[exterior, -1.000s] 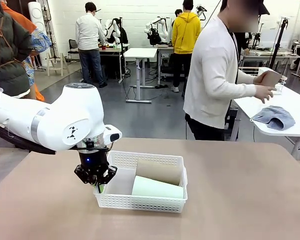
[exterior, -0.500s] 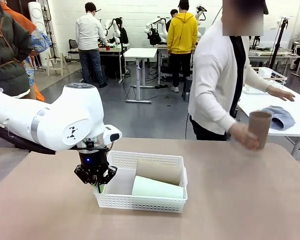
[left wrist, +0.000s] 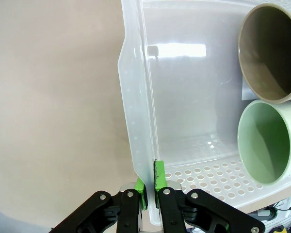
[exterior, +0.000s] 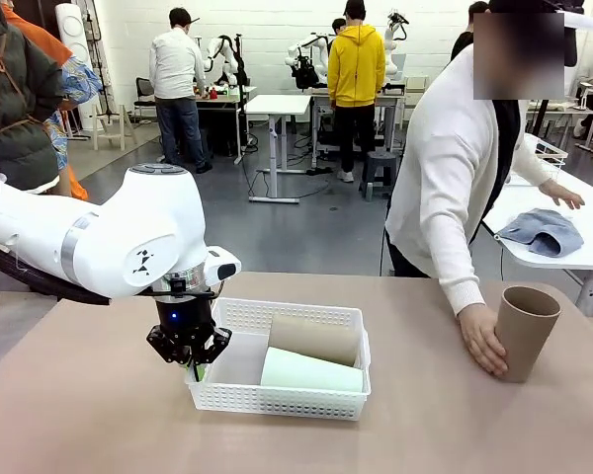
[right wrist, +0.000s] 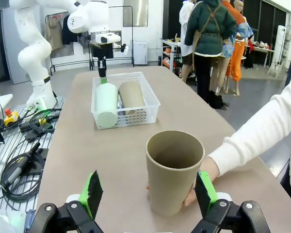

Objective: Clean and organize the cups into the basket.
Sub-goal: Pick up the Reusable plastic cup from the right side of the table and stack it inside the Organizing basket in the center of the table.

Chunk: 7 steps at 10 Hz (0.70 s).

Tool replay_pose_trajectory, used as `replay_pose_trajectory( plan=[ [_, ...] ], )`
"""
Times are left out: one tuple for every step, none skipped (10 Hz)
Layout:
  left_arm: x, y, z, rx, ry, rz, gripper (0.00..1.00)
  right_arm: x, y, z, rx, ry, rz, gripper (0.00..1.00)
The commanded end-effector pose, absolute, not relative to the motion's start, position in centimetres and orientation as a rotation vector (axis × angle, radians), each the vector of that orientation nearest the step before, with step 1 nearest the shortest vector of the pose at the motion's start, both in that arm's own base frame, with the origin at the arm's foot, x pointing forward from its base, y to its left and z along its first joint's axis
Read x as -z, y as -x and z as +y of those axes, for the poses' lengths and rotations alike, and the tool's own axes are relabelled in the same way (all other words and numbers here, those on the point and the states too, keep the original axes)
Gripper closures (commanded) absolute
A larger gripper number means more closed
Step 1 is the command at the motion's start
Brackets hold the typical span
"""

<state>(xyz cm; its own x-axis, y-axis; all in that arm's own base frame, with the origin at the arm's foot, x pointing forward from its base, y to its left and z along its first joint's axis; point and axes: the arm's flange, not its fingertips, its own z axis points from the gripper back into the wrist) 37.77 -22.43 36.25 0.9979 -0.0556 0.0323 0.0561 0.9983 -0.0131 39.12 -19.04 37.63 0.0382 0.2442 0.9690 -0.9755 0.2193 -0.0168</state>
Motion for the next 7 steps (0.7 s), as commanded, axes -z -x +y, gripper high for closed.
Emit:
replay_pose_trajectory(
  plan=[
    [-36.5,-37.7,-22.4,0.06,0.02,-0.035,0.95,-37.8,-39.1,-18.9,-1.158,-0.872,-1.112,0.0],
    [-36.5,-37.7,-22.4,0.06,0.02,-0.035,0.95,-37.8,-39.1,-18.9,-1.158,-0.872,-1.112,0.0],
    [-36.5,-37.7,-22.4,0.06,0.02,-0.035,0.95,-37.8,-39.1,-18.9,-1.158,-0.872,-1.112,0.0],
    [-36.5,-37.7,-22.4,0.06,0.02,-0.035,0.95,-37.8,-39.1,-18.9,-1.158,-0.872,-1.112,0.0],
    [-36.5,-37.7,-22.4,0.06,0.02,-0.035,0.95,-37.6,-39.1,-19.0,-1.147,-0.872,-1.115,0.0],
    [-36.5,-37.7,-22.4,0.06,0.02,-0.035,0.95,-34.9,-39.5,-20.1,-1.145,-0.855,-1.076,0.0],
    [-36.5,-37.7,-22.4,0.06,0.02,-0.035,0.95,-32.0,-39.6,-20.9,-1.132,-0.887,-1.007,0.0]
  ],
)
